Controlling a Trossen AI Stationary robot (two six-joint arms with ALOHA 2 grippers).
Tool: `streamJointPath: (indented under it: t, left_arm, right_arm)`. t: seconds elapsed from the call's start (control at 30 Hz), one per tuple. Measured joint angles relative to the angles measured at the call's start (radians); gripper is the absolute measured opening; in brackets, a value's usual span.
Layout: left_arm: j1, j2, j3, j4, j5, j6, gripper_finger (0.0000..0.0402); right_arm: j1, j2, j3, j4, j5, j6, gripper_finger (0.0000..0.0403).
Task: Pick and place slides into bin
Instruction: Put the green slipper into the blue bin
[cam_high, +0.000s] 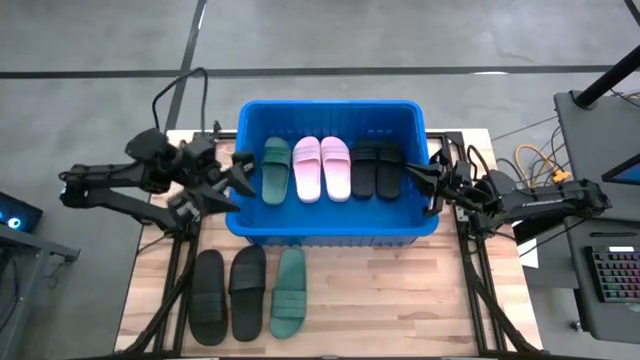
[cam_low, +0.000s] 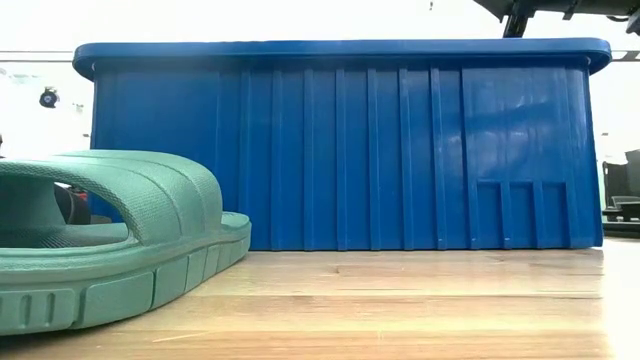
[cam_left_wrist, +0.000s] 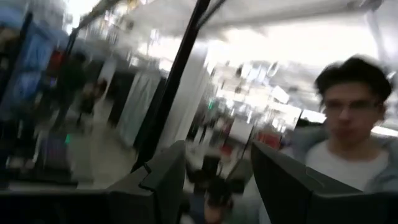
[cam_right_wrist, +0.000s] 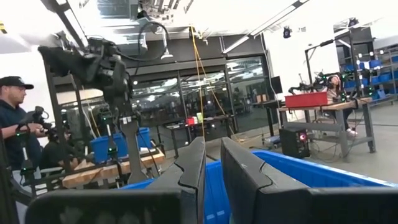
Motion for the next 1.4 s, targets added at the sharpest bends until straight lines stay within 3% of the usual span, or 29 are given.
streamJointPath:
  t: [0.2, 0.53, 0.77, 1.0, 1.17, 1.27, 1.4]
  left_arm:
    - [-0.070, 0.108, 0.168, -0.403, -0.110, 0.134, 0.0169]
    - [-0.214, 0.214, 0.196, -0.473, -0.185, 0.143, 0.0169]
    - [-0.378, 0.198, 0.204, -0.738, -0.456, 0.089, 0.0169]
    - [-0.541, 0.232, 0.204, -0.792, -0.701, 0.045, 0.0168]
    - [-0.608, 0.309, 0.203, -0.836, -0.840, 0.043, 0.0168]
    - [-0.627, 0.375, 0.203, -0.943, -0.949, 0.046, 0.0168]
    - [-0.630, 0.458, 0.202, -1.071, -0.970, 0.023, 0.0169]
  right_arm:
    - [0.000, 0.000, 0.000, 0.000, 0.000, 0.005, 0.0043]
    - [0.000, 0.011, 0.000, -0.034, 0.000, 0.090, 0.0043]
    - [0.000, 0.011, 0.000, -0.178, 0.000, 0.212, 0.0043]
    - [0.001, 0.015, 0.000, -0.275, -0.002, 0.387, 0.0043]
    - [0.002, 0.018, 0.000, -0.277, -0.004, 0.394, 0.0043]
    - [0.002, 0.016, 0.000, -0.277, -0.001, 0.369, 0.0043]
    - [0.002, 0.018, 0.000, -0.278, -0.001, 0.329, 0.0043]
